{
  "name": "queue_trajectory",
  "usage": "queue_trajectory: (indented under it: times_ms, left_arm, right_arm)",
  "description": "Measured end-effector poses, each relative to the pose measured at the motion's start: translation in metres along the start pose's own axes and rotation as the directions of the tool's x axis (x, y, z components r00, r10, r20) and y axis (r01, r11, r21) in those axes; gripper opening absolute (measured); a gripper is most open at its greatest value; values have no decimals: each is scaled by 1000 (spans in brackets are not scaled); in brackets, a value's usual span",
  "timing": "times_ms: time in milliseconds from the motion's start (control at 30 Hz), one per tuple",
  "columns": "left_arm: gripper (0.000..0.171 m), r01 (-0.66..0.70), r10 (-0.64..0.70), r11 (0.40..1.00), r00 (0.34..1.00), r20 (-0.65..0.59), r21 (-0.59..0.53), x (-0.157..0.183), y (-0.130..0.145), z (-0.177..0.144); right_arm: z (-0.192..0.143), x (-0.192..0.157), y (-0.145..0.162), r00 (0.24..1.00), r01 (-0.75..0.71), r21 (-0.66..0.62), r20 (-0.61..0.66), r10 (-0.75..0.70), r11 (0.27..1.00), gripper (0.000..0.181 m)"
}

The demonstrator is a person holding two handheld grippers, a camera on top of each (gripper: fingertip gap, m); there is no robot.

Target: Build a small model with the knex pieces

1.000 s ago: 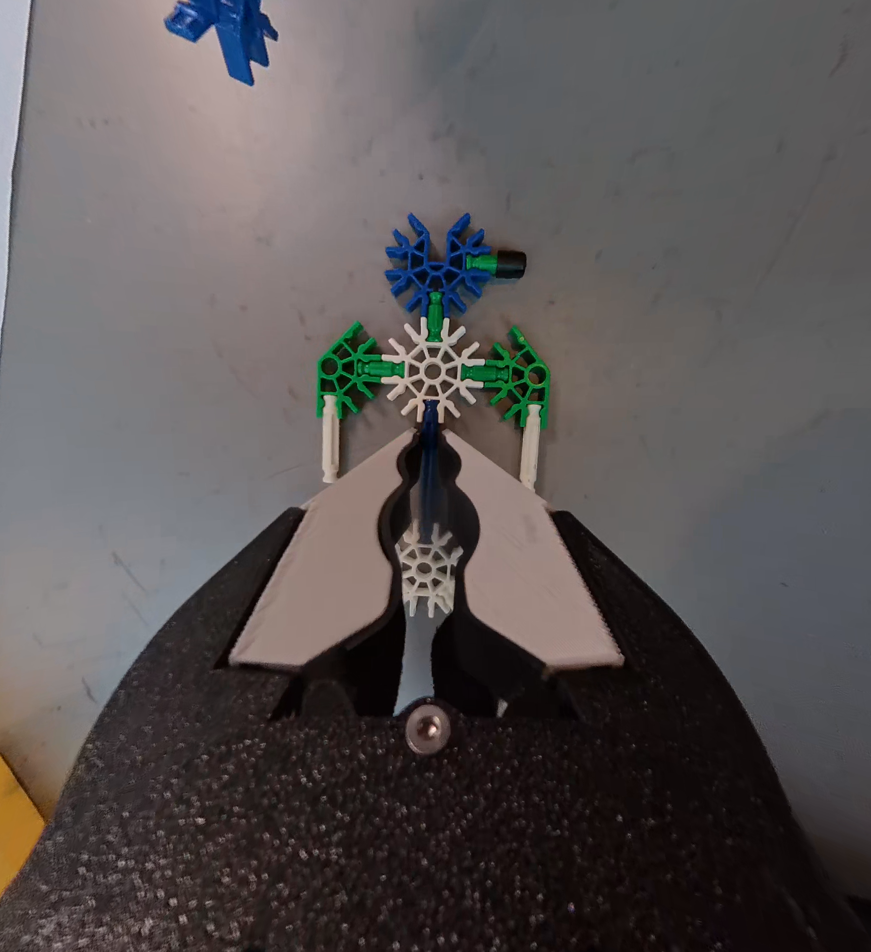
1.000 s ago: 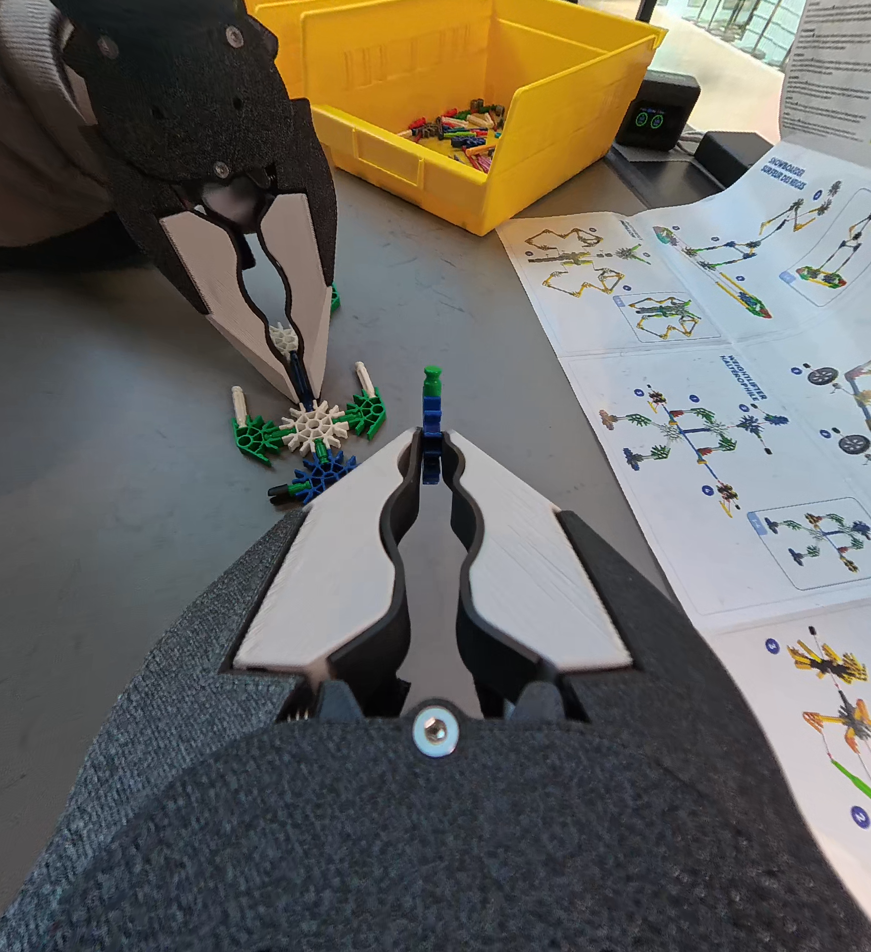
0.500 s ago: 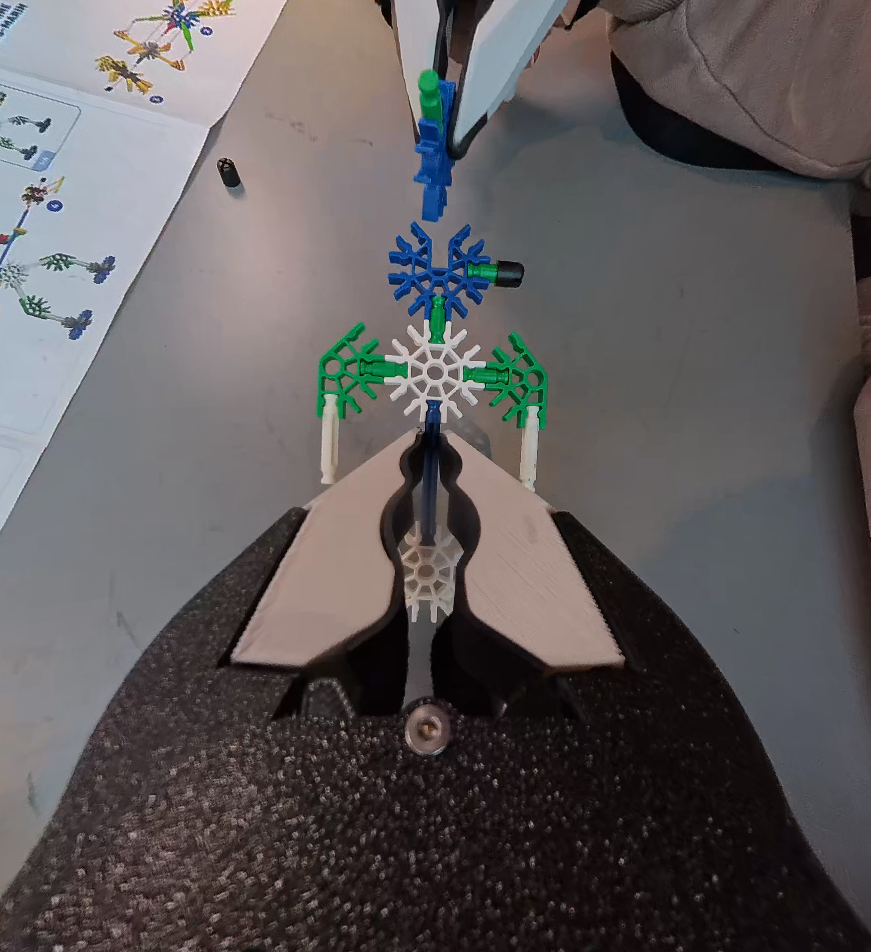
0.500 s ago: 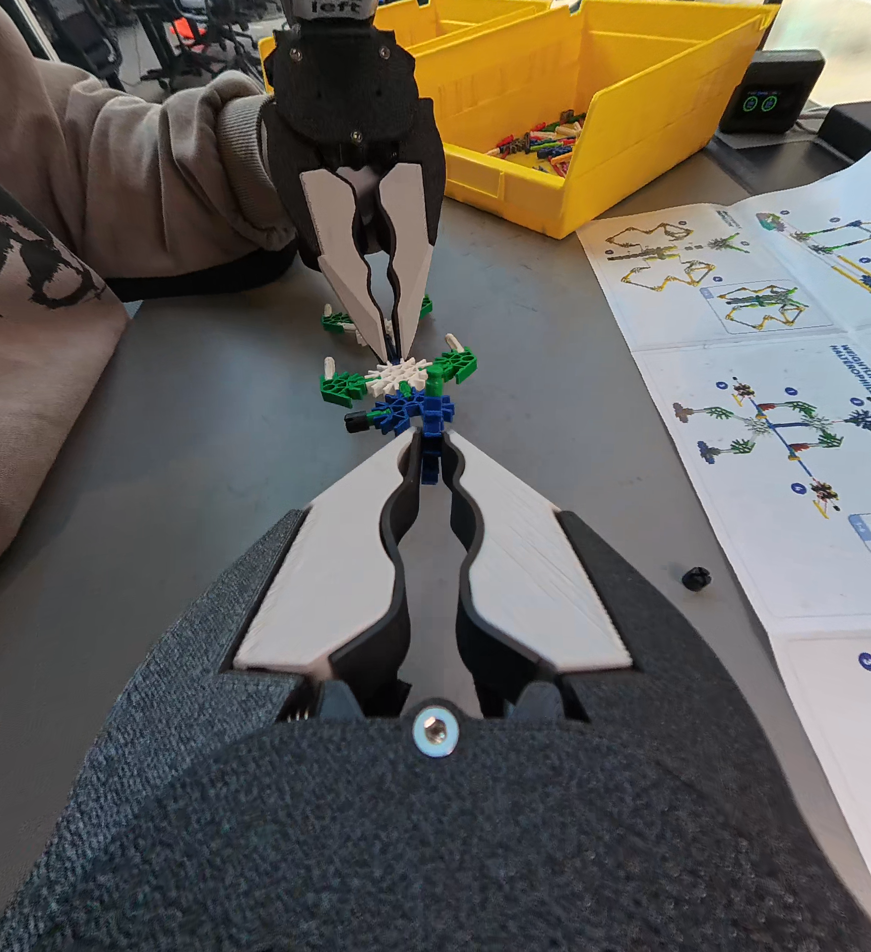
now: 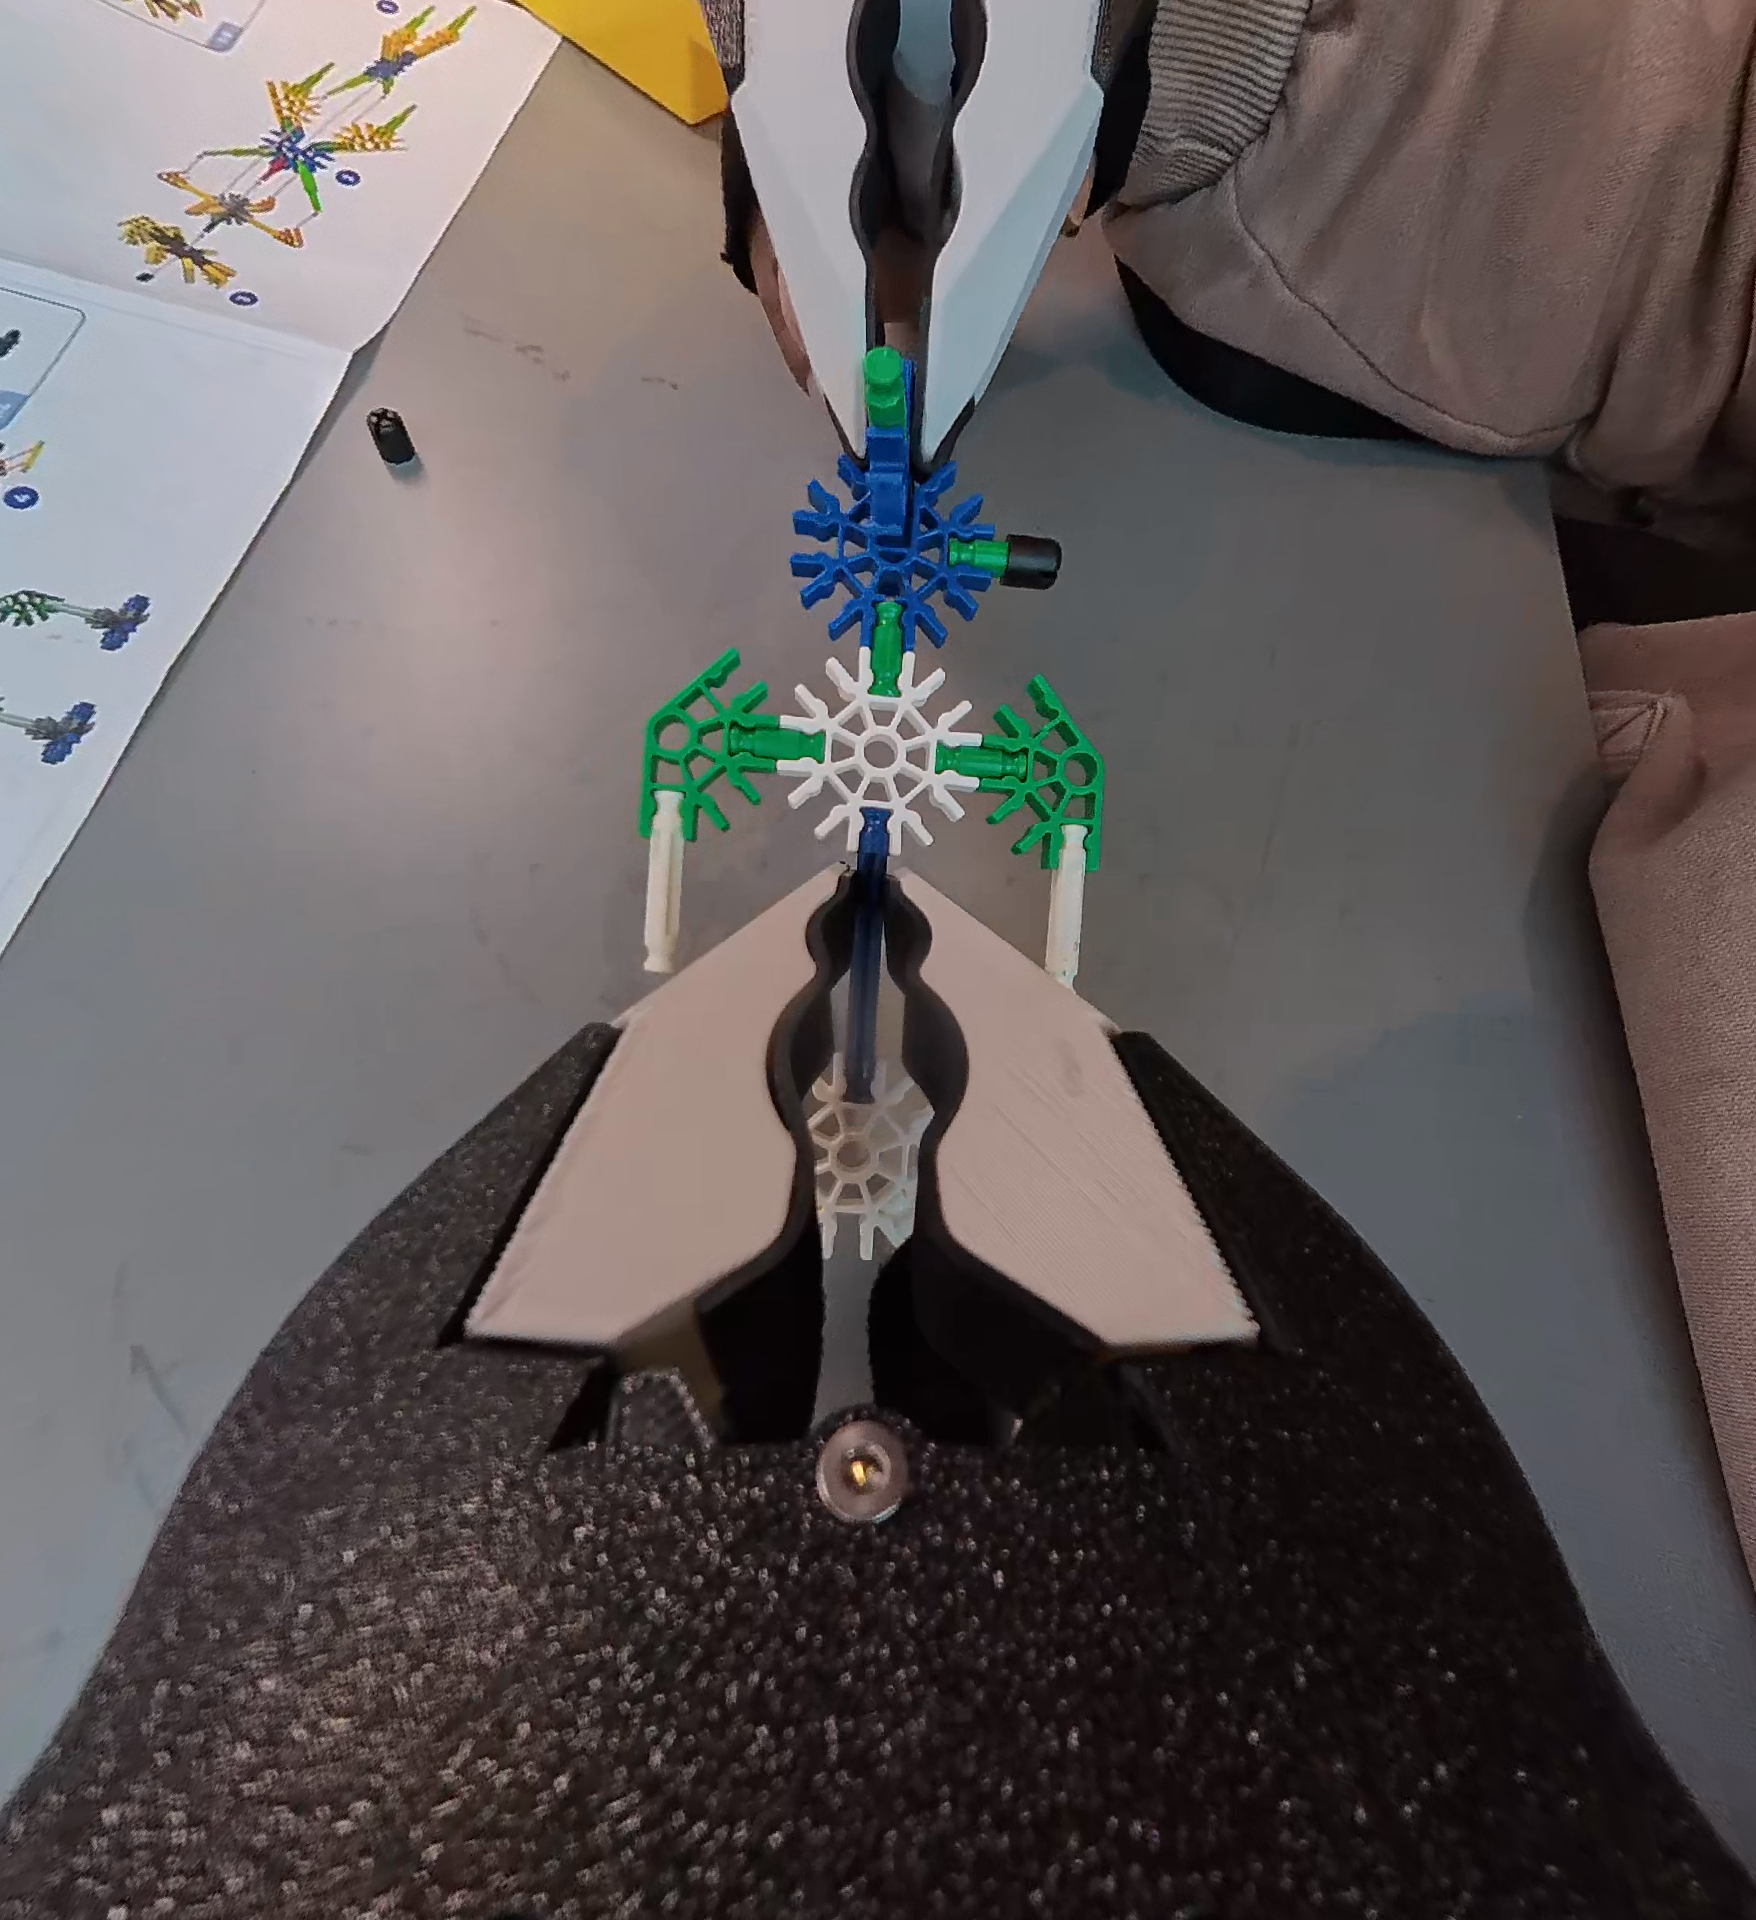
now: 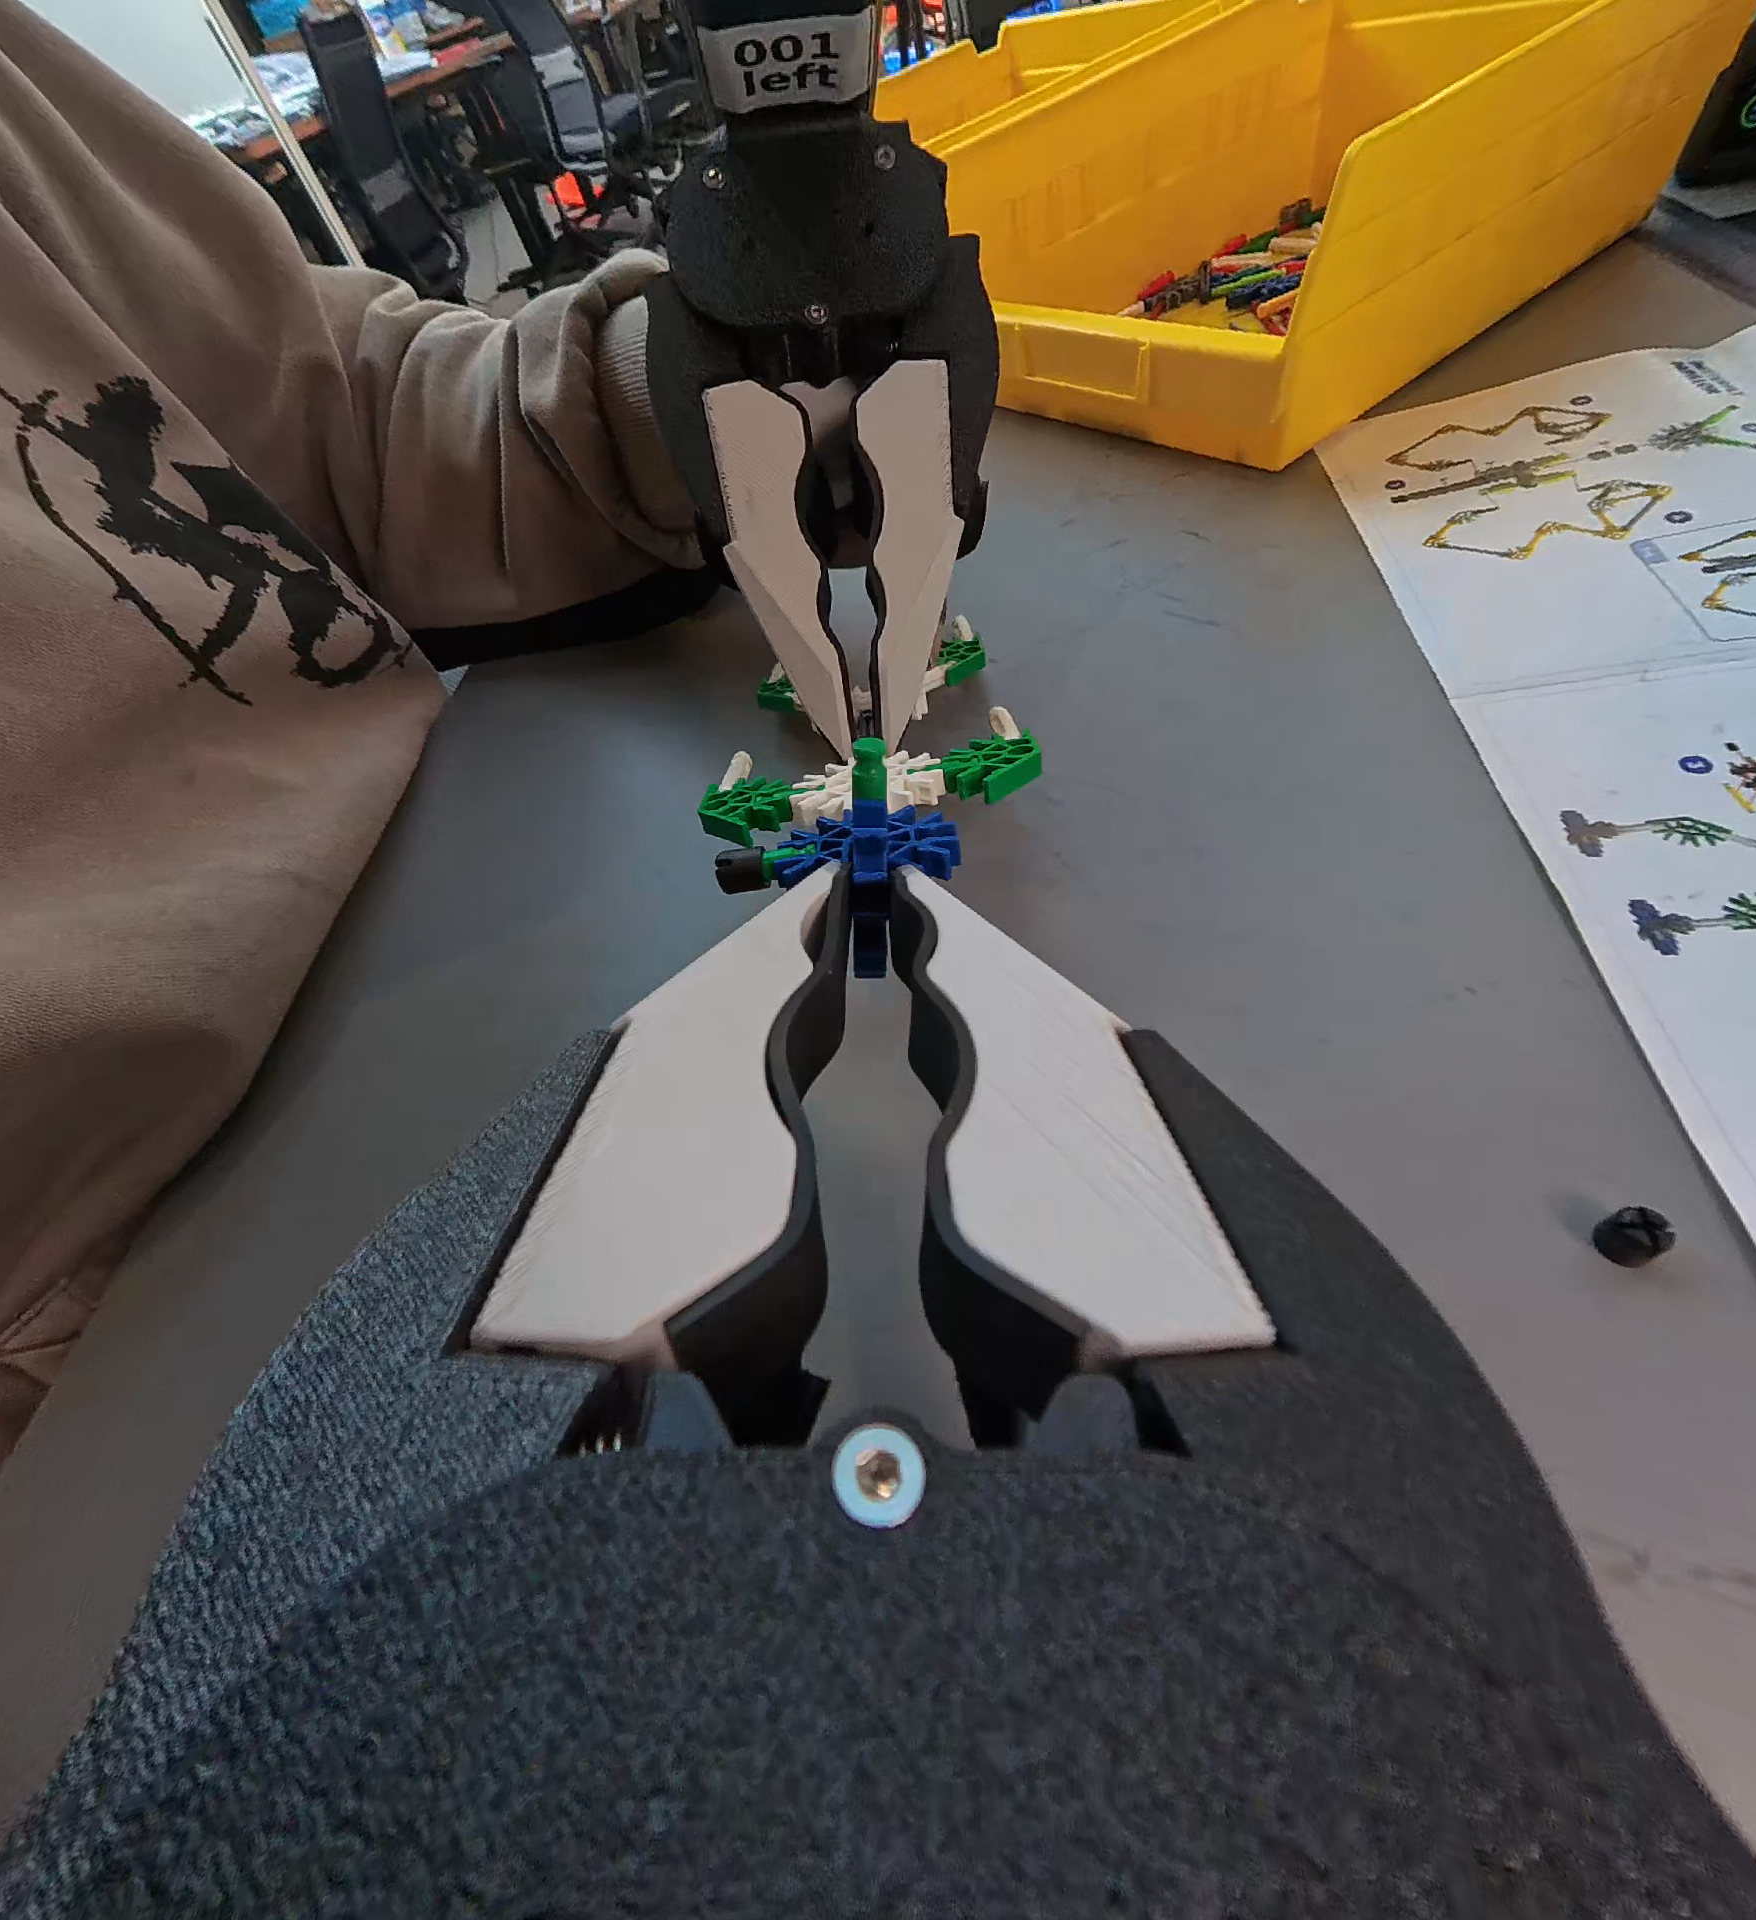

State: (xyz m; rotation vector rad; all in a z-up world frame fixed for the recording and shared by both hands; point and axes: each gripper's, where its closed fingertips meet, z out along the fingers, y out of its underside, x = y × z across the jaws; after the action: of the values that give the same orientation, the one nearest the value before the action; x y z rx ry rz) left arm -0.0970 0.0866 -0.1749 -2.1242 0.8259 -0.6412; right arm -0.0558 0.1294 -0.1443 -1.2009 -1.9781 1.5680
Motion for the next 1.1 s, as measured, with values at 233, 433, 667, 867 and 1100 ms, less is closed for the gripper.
queue_trajectory:
  times_ms: [233, 433, 667, 867, 1100]
  left_arm:
    - [3, 107, -89, 973, 991, -99, 203, 3, -27, -7]
    - [2, 166, -84, 897, 974, -210, 411, 15, -59, -19]
    - [3, 186, -31, 773, 966, -257, 607, 30, -93, -39]
    - [2, 158, 25, 673, 971, -236, 723, 43, -108, -63]
    - [3, 126, 61, 630, 976, -210, 767, 49, -114, -77]
  right_arm:
    - [-16, -1, -38, 998, -54, 202, 21, 51, 978, 5]
    - [-29, -11, -83, 996, -90, 271, 42, 82, 958, 6]
    - [-32, -27, -132, 996, -76, -115, 30, 80, 990, 6]
    - [-14, -46, -169, 997, -82, -307, -14, 82, 948, 6]
    - [-3, -61, -187, 998, -63, -426, -36, 53, 903, 21]
